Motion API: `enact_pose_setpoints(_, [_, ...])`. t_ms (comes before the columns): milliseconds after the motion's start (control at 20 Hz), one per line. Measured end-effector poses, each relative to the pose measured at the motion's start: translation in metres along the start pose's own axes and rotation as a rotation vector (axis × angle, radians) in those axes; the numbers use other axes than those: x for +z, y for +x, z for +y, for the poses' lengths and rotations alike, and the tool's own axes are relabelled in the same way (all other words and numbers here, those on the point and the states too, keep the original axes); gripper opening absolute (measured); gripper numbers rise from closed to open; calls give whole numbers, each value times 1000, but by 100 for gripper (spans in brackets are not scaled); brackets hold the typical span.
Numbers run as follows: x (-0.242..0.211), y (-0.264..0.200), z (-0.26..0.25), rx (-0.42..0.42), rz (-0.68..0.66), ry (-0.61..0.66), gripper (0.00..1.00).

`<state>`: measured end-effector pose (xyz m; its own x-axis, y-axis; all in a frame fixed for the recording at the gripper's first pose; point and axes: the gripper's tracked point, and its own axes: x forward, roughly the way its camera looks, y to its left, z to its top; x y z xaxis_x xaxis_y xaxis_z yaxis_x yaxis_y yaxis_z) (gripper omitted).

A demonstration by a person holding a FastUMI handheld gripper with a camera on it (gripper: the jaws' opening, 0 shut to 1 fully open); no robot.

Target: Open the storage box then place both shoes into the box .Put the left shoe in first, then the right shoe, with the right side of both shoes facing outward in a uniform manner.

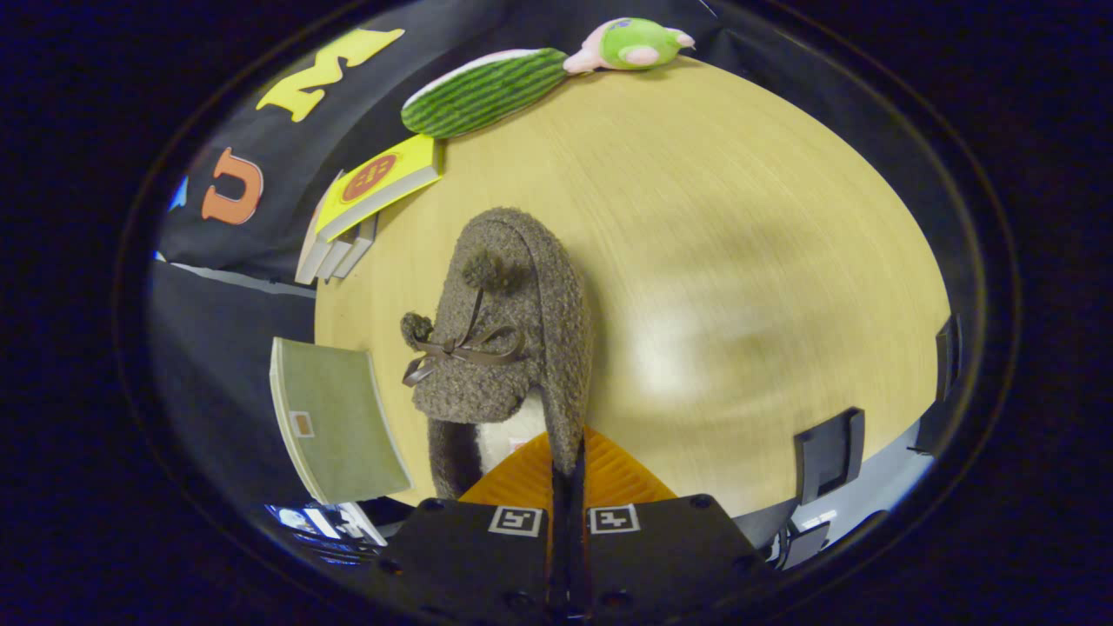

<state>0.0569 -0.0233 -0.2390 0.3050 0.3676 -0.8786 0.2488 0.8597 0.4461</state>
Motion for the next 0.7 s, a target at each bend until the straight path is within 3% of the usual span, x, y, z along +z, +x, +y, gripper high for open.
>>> enact_pose_setpoints(300, [-37, -44, 126, 169, -1, -93, 6])
enact_pose_setpoints(700, [-61, -66, 289, 248, -77, -247, 6])
